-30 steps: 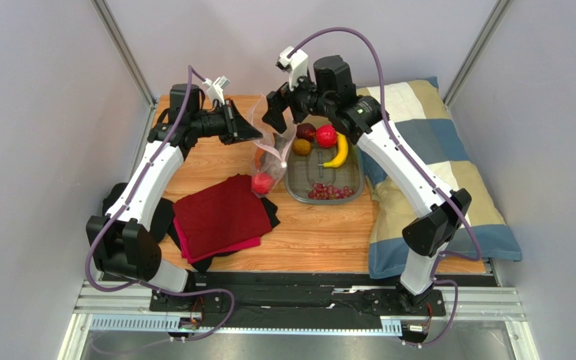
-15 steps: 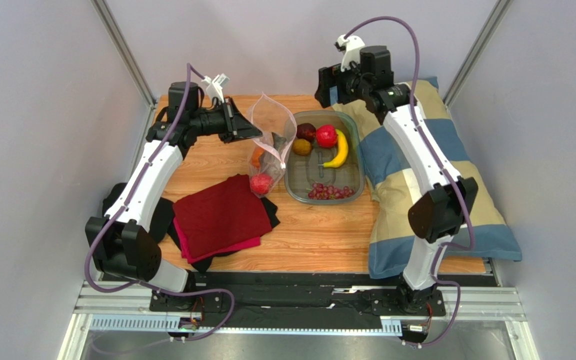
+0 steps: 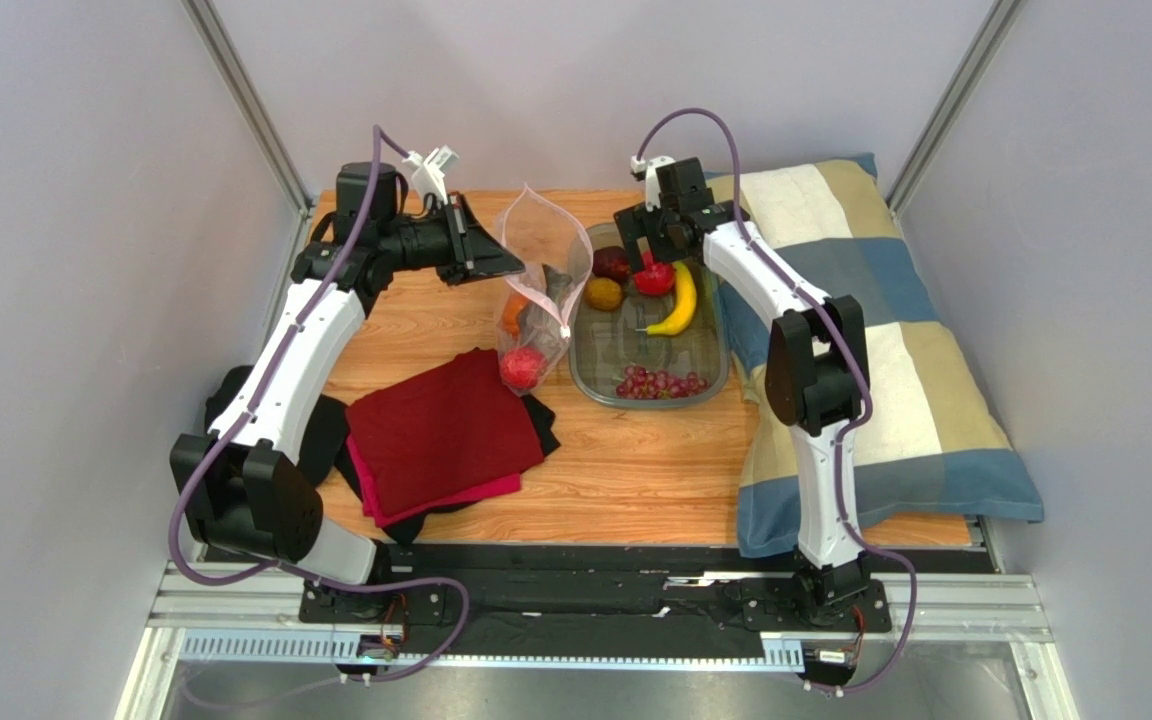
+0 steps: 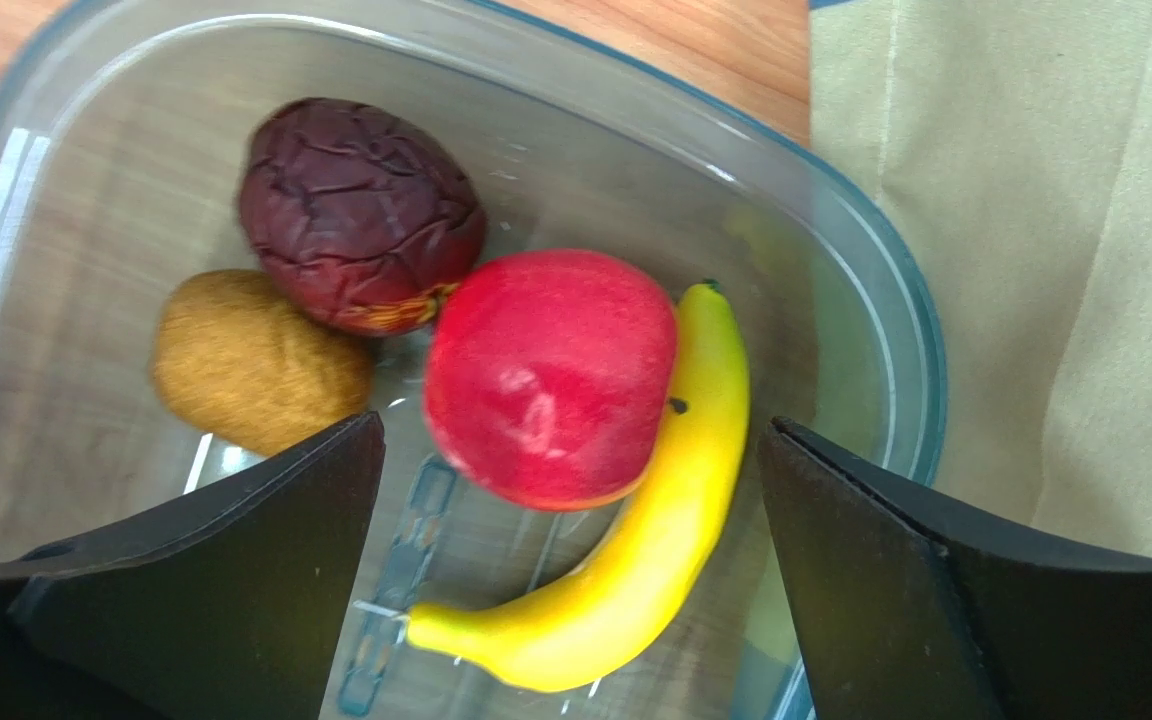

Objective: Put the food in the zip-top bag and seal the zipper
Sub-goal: Pick up the fake fruit from the bin.

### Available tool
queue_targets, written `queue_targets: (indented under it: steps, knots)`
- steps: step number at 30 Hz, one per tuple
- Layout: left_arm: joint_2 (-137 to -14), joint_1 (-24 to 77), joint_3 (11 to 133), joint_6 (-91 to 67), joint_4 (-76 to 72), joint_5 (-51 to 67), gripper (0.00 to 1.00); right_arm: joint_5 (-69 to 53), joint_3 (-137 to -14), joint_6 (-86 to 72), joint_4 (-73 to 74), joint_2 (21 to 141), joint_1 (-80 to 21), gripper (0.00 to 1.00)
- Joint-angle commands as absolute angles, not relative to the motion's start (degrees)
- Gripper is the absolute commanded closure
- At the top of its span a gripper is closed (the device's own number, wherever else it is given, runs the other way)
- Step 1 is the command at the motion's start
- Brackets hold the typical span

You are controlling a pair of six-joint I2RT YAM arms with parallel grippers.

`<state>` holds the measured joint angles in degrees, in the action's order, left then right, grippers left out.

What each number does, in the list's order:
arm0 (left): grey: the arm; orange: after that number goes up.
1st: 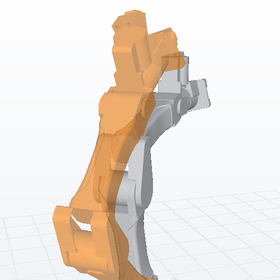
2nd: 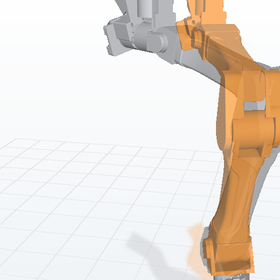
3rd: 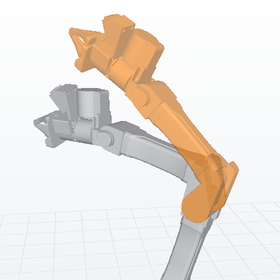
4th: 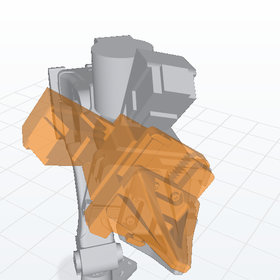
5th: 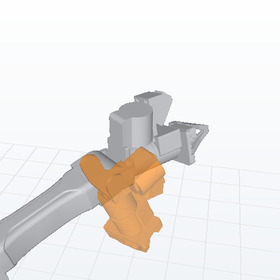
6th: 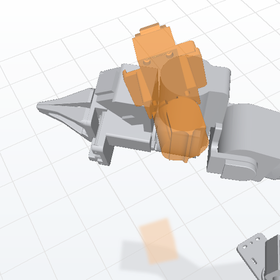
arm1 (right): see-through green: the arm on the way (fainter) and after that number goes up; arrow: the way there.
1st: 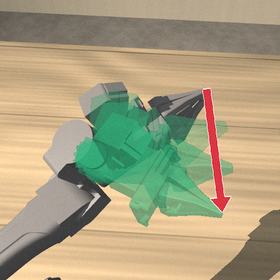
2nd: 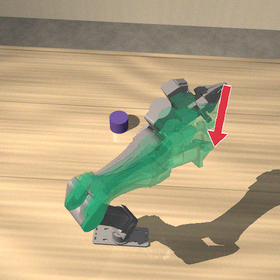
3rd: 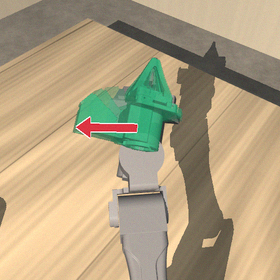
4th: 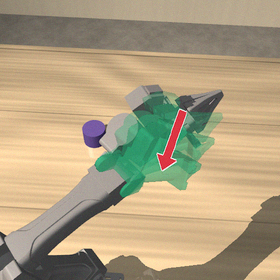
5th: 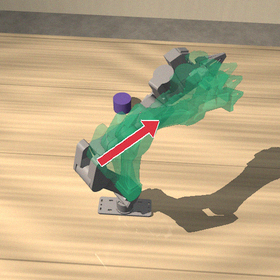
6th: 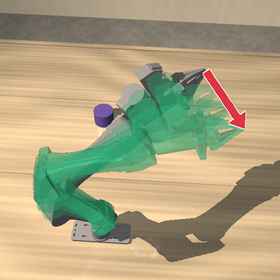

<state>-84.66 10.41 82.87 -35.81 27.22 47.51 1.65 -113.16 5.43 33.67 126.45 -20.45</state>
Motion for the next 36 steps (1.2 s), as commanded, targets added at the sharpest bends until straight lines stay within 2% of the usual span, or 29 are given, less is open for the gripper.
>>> queue_targets:
  steps: [1, 15, 21, 24, 27, 30, 36]
  knots:
    - [-84.8, 10.5, 85.1, -35.0, 26.1, 48.3, 1.00, 4.3, -114.1, 7.3, 30.9, 128.5, -20.5, 0.00]
    - [-85.3, 10.5, 84.9, -34.9, 26.1, 48.0, 1.00, -1.2, -114.9, 4.3, 31.6, 132.2, -20.5, 0.00]
    - [-85.3, 10.5, 85.2, -34.0, 26.8, 48.0, 1.00, -1.3, -112.7, 4.5, 31.7, 127.6, -20.4, 0.18]
    - [-85.0, 10.5, 85.1, -33.8, 27.2, 48.2, 1.00, -2.1, -110.6, 4.8, 32.2, 122.5, -20.3, 0.34]
    - [-84.6, 10.5, 84.6, -33.6, 27.2, 48.1, 1.00, -3.9, -110.7, 4.4, 34.3, 117.3, -19.9, 0.44]
    - [-84.5, 10.5, 84.1, -33.6, 27.2, 47.9, 1.00, -6.3, -111.1, 3.9, 35.7, 113.2, -19.5, 0.50]
    - [-84.4, 10.5, 83.6, -33.4, 27.2, 47.0, 1.00, -15.8, -114.5, 1.7, 38.0, 103.4, -19.2, 0.51]
